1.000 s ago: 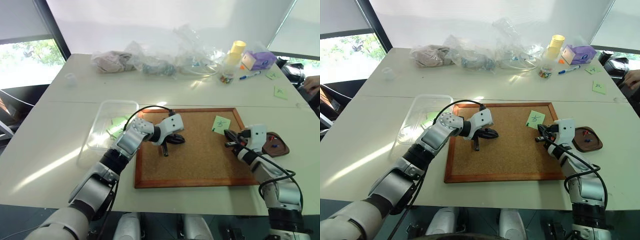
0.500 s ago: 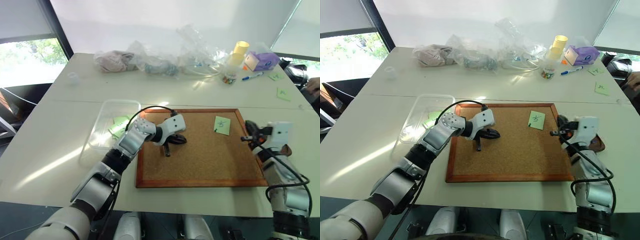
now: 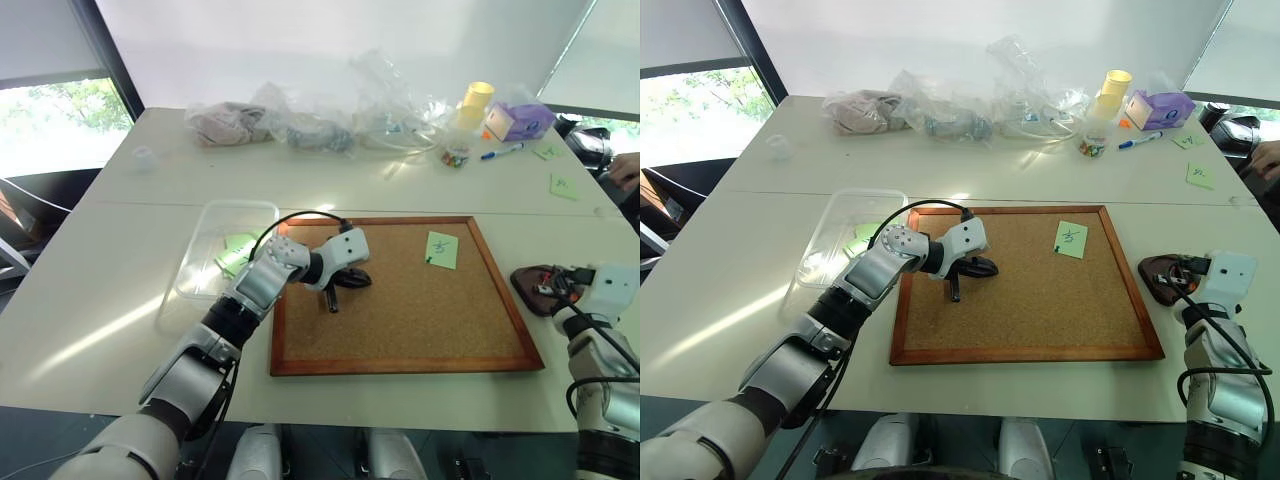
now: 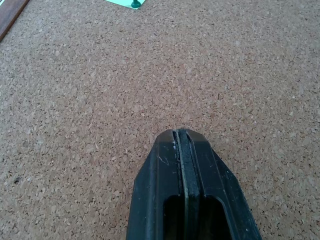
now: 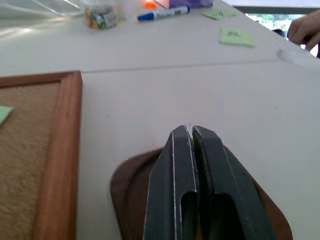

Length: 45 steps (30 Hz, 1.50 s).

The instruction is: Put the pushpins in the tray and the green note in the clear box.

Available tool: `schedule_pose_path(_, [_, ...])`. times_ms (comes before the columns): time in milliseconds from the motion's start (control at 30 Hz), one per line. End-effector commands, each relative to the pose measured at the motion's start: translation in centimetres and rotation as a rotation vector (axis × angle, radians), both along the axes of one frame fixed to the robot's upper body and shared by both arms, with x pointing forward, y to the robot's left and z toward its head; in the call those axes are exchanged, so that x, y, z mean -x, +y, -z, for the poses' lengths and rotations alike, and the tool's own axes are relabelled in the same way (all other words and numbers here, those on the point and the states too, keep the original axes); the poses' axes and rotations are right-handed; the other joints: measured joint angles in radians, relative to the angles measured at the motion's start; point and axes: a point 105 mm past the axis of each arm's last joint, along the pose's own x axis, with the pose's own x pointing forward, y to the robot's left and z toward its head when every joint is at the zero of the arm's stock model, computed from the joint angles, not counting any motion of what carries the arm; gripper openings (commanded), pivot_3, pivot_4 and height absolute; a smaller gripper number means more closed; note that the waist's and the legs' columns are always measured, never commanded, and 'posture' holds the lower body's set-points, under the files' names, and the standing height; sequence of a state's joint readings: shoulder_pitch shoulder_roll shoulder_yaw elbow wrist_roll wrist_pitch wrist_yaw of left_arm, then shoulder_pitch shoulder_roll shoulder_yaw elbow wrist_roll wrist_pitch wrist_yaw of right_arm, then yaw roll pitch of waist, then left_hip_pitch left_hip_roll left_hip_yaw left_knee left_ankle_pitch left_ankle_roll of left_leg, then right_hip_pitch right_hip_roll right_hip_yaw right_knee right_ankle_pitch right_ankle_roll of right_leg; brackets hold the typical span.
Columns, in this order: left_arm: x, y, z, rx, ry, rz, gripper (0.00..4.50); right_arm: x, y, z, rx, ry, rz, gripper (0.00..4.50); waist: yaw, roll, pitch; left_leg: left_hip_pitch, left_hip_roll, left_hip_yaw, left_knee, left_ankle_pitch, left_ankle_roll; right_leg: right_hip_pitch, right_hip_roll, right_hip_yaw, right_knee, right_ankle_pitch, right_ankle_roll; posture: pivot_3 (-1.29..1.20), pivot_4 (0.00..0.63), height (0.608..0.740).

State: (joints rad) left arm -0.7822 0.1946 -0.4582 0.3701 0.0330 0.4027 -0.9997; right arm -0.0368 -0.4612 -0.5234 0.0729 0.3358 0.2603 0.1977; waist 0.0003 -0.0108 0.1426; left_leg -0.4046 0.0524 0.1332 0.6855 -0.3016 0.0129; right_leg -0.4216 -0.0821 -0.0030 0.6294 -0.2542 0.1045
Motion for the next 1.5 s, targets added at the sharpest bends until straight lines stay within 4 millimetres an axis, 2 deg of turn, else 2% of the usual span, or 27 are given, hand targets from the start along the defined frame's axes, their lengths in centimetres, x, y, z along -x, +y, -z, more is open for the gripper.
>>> schedule_pose_path(33, [0.4,0.4,2.0,-0.068,0.039,-0.009,0.0,0.3,-1.1,-0.9,0.021,-0.012,0.023,0.02,0.002,0.0,0.0,0.0,0.0,0.0,0.0,0.0,0.0,0.0,0.0,0.0,0.0,0.0,0.0,0.0,0.15,0.737])
schedule_pose_path(133, [0.3,0.4,2.0,-0.067,0.038,-0.009,0.0,0.3,-1.3,-0.7,0.005,-0.012,0.026,0.02,0.002,0.0,0.0,0.0,0.0,0.0,0.0,0.0,0.0,0.0,0.0,0.0,0.0,0.0,0.0,0.0,0.15,0.737])
schedule_pose_path(233, [0.3,0.5,1.9,-0.068,0.037,-0.01,0.0,0.4,-1.2,-0.4,-0.009,-0.007,0.022,0.89,0.001,0.0,0.0,0.0,0.0,0.0,0.0,0.0,0.0,0.0,0.0,0.0,0.0,0.0,0.0,0.0,0.15,0.737])
schedule_pose_path(467, [0.3,0.5,1.9,-0.068,0.035,-0.01,0.0,0.7,-1.5,-0.4,-0.003,-0.011,0.037,4.46,0.002,0.0,0.0,0.0,0.0,0.0,0.0,0.0,0.0,0.0,0.0,0.0,0.0,0.0,0.0,0.0,0.15,0.737])
schedule_pose_path(800, [0.3,0.5,1.9,-0.066,0.036,-0.008,0.0,0.9,-1.0,-1.8,-0.022,-0.095,-0.002,4.46,0.001,0.0,0.0,0.0,0.0,0.0,0.0,0.0,0.0,0.0,0.0,0.0,0.0,0.0,0.0,0.0,0.15,0.737])
schedule_pose_path(933, [0.4,0.4,1.9,-0.064,0.037,-0.008,0.0,0.8,0.0,-3.6,-0.197,-0.228,-0.062,4.46,0.002,0.0,0.0,0.0,0.0,-0.001,0.0,0.0,0.0,0.0,0.0,0.0,0.0,0.0,0.0,0.0,0.15,0.737])
schedule_pose_path(1000, [0.4,0.4,1.9,-0.063,0.038,-0.008,0.0,0.8,0.5,-3.7,-0.301,-0.25,-0.095,4.46,0.002,0.0,0.0,0.0,0.0,-0.001,0.0,0.0,0.0,0.0,0.0,0.0,0.0,0.0,0.0,0.0,0.15,0.737])
schedule_pose_path(1167, [0.4,0.4,2.0,-0.061,0.038,-0.013,0.0,1.0,0.6,-3.6,-0.293,-0.224,-0.11,4.46,0.004,0.0,0.0,0.0,0.0,-0.001,0.0,0.0,0.0,0.0,0.0,0.0,0.0,0.0,0.0,0.0,0.15,0.737])
schedule_pose_path(1267, [0.4,0.5,2.0,-0.062,0.04,-0.014,0.0,0.4,3.8,-3.9,-0.157,-0.146,-0.271,4.46,0.002,0.0,0.0,0.0,0.0,-0.001,0.0,0.0,0.0,0.0,0.0,0.0,0.0,0.0,0.0,0.0,0.15,0.737])
schedule_pose_path(1367, [0.4,0.5,2.0,-0.063,0.041,-0.012,0.0,-0.7,7.6,-3.9,-0.122,-0.112,-0.418,4.46,-0.006,0.0,-0.001,0.0,0.0,-0.001,0.0,0.0,0.0,0.0,0.0,0.0,0.0,0.0,0.0,0.0,0.15,0.737])
schedule_pose_path(1500, [0.4,0.5,2.0,-0.064,0.04,-0.014,0.0,-2.1,9.9,-3.5,-0.114,-0.098,-0.487,4.46,-0.006,0.0,-0.001,0.0,-0.001,-0.004,0.0,0.0,0.0,0.001,0.0,0.0,0.0,0.0,0.0,0.0,0.15,0.737])
